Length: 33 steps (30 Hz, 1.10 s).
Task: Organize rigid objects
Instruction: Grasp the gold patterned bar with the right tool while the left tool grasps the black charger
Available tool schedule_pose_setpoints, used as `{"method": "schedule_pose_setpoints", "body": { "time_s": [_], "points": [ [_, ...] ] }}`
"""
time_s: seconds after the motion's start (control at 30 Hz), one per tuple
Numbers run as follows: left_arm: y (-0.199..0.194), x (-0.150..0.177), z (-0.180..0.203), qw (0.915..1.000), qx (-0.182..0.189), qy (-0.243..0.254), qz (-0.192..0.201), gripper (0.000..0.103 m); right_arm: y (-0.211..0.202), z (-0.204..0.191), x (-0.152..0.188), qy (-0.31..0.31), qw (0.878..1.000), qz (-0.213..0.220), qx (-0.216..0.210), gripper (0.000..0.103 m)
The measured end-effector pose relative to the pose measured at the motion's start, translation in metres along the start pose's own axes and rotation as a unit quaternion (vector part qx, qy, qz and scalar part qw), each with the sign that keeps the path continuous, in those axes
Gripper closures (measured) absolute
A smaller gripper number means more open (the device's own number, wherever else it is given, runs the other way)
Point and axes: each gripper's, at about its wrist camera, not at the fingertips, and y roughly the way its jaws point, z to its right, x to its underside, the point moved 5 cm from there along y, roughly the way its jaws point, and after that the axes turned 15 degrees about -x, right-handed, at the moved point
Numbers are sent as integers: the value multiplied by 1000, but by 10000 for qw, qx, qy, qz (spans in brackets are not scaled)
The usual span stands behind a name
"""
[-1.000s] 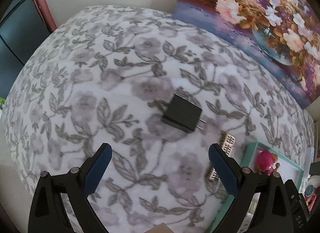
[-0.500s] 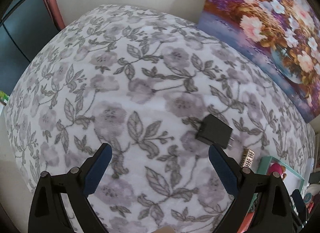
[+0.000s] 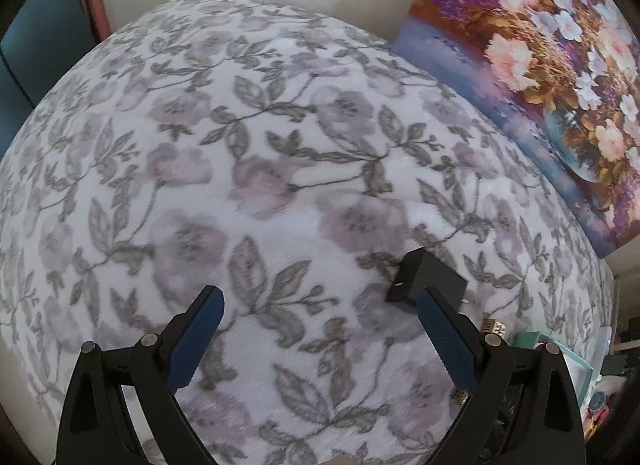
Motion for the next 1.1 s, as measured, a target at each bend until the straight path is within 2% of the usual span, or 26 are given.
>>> {"method": "schedule_pose_setpoints", "body": {
  "time_s": [0.1,0.17,0.27,0.43,0.6,0.77,0.8,0.9,0.93,1.1],
  "points": [
    [1,-2,14,9998,161,136,54,6,5,4,-3,-6,9999,49,160,65],
    [3,-3,25,9994,228,252,101,6,8,7,-5,46,9999,66,89,66],
    [8,-3,38,9989,232,392,148,6,14,12,-6,65,9999,7,138,67],
    [16,-1,60,9970,319,671,221,6,14,17,-10,75,9999,57,98,78],
    [26,5,77,9951,327,911,183,6,15,20,-11,100,9999,78,24,79],
    [31,9,84,9941,355,1010,160,13,15,20,-10,77,9999,74,4,79],
    [32,11,85,9938,349,1037,180,21,15,20,-10,71,9999,70,0,79],
    [32,13,88,9929,396,1098,219,28,15,20,-10,68,10000,69,9,79],
    [31,13,88,9926,455,1101,240,39,15,20,-10,59,10000,67,16,79],
    [30,14,88,9922,566,1088,224,42,14,19,-8,30,10000,45,56,80]
  ]
}}
